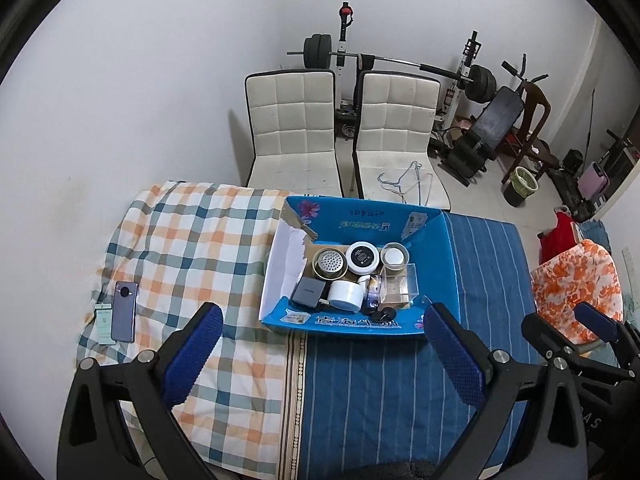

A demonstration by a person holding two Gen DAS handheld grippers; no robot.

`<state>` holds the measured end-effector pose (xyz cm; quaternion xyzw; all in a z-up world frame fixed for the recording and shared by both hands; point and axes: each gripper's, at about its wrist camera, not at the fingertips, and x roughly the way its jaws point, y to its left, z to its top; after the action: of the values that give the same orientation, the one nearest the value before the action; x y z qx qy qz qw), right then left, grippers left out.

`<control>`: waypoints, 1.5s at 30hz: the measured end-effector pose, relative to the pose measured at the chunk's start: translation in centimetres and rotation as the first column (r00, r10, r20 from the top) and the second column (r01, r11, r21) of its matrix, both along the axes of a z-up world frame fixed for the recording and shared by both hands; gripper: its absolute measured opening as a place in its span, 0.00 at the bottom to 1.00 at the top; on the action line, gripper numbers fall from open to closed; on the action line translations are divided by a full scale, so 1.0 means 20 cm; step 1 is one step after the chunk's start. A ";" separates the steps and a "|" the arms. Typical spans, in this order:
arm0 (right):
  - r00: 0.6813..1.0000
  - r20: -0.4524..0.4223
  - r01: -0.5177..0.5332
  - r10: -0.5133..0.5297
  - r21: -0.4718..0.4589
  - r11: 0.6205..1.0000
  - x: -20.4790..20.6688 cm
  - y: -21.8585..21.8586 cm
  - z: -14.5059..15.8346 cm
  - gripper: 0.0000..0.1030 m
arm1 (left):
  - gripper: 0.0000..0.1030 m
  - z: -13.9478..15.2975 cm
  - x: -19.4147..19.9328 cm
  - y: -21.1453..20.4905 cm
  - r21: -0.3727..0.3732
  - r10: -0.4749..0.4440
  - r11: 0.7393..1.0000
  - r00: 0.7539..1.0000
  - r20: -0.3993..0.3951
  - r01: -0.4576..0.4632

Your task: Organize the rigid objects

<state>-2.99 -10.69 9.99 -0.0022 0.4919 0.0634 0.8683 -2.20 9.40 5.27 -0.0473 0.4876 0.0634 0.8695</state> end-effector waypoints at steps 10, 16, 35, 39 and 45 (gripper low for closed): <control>0.999 0.001 0.035 -0.035 -0.030 0.999 0.14 0.01 -0.09 0.89 | 1.00 -0.07 0.08 -0.01 0.004 -0.011 1.000 1.000 -0.025 0.011; 0.999 0.010 0.054 -0.053 -0.040 0.998 0.17 0.00 -0.11 0.89 | 1.00 -0.09 0.10 0.01 0.008 -0.010 1.000 1.000 -0.026 0.010; 0.999 -0.001 0.055 -0.055 -0.039 0.998 0.16 0.01 -0.13 0.89 | 1.00 -0.12 0.12 0.04 -0.004 -0.028 1.000 0.999 -0.030 0.028; 0.999 -0.001 0.054 -0.054 -0.042 0.998 0.15 0.01 -0.14 0.89 | 1.00 -0.14 0.12 0.02 -0.002 -0.024 1.000 0.999 -0.039 0.024; 0.999 0.000 0.054 -0.055 -0.043 0.998 0.15 0.00 -0.14 0.89 | 1.00 -0.15 0.12 0.03 -0.006 -0.014 1.000 0.999 -0.044 0.013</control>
<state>0.04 -10.62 7.17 -0.0075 0.4937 0.0291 0.8691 0.14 10.01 2.21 -0.0452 0.5071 0.0571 0.8588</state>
